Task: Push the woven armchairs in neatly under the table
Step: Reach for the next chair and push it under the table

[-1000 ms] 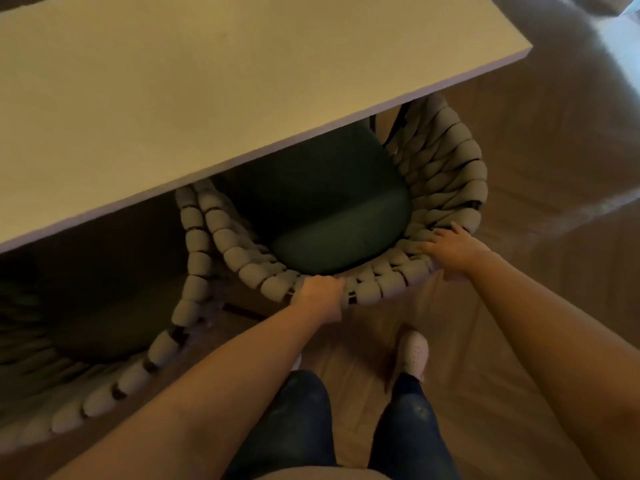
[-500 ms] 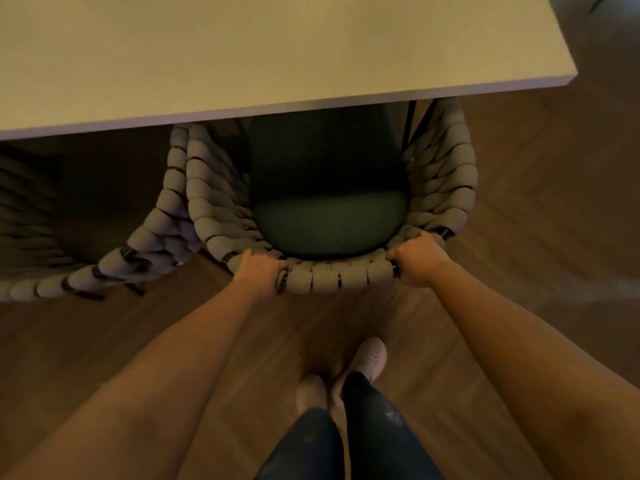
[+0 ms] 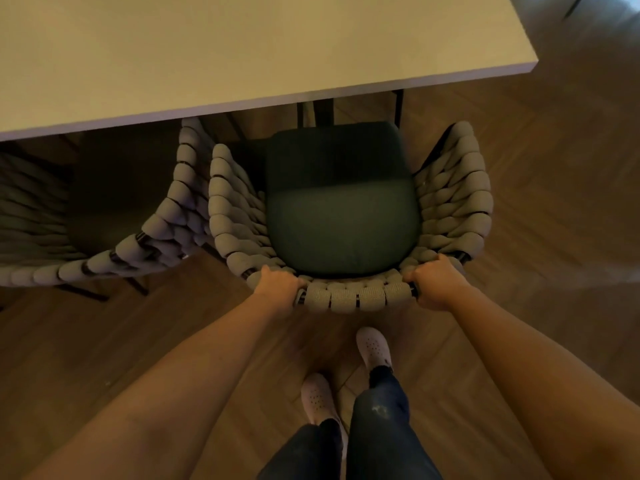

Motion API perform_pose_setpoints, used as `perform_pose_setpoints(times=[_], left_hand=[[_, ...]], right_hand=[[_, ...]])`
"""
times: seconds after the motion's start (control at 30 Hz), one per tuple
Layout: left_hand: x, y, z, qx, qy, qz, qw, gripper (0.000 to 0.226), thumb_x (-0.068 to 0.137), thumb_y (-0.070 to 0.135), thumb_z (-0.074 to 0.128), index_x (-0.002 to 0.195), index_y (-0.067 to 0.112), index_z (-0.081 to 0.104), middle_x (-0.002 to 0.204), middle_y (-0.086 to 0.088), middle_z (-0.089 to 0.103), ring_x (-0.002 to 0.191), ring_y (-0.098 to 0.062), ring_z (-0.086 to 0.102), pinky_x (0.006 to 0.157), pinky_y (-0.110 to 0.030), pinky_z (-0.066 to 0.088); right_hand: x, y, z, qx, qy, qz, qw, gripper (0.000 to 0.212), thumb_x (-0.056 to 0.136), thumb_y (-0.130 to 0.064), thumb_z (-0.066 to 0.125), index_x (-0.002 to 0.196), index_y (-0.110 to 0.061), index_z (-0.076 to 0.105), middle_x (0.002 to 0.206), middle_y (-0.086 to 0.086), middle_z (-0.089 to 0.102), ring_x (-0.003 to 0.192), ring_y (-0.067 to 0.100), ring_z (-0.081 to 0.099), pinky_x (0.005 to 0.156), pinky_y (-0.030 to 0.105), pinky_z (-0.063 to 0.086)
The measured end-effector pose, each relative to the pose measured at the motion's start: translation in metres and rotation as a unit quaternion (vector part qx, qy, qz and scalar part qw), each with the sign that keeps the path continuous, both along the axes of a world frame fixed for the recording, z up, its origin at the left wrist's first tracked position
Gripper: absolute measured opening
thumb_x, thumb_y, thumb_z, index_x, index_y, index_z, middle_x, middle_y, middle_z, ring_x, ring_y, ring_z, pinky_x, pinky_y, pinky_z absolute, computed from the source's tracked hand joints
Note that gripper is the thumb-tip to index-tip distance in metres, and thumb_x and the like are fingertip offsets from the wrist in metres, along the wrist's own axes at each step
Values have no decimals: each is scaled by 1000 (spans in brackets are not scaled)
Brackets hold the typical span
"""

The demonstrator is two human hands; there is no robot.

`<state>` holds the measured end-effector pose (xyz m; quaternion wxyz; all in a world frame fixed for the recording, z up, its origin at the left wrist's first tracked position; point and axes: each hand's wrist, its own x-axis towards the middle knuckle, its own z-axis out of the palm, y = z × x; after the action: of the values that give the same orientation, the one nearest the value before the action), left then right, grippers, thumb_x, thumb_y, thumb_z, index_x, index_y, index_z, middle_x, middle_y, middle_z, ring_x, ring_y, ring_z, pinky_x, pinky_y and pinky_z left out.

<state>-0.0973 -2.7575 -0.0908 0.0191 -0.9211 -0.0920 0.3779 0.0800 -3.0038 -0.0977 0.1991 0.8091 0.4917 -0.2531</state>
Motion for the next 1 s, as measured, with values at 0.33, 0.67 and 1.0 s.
perform_pose_setpoints(times=[0.33,0.67,1.0], left_hand=[[43,-7,5,-3,2,4,1000,43,96,25,50,139,32,44,132,0,55,125,-24,48,104,-49,32],[107,-3,12,-6,-8,21,1000,43,96,28,52,138,35,43,130,1,56,125,-23,48,106,-50,29],[143,5,4,-6,-34,20,999,48,93,28,57,138,35,43,129,2,56,123,-23,50,104,-50,30]], right_hand=[[41,-5,5,-2,8,-1,1000,20,89,-24,52,106,-33,57,99,-6,62,103,19,56,99,41,30],[110,-1,-4,7,13,1,1000,22,88,-24,53,105,-36,57,105,-6,63,103,19,56,94,41,33],[160,12,-3,-5,11,21,1000,31,90,-23,55,117,-38,54,112,-7,63,107,20,55,98,44,32]])
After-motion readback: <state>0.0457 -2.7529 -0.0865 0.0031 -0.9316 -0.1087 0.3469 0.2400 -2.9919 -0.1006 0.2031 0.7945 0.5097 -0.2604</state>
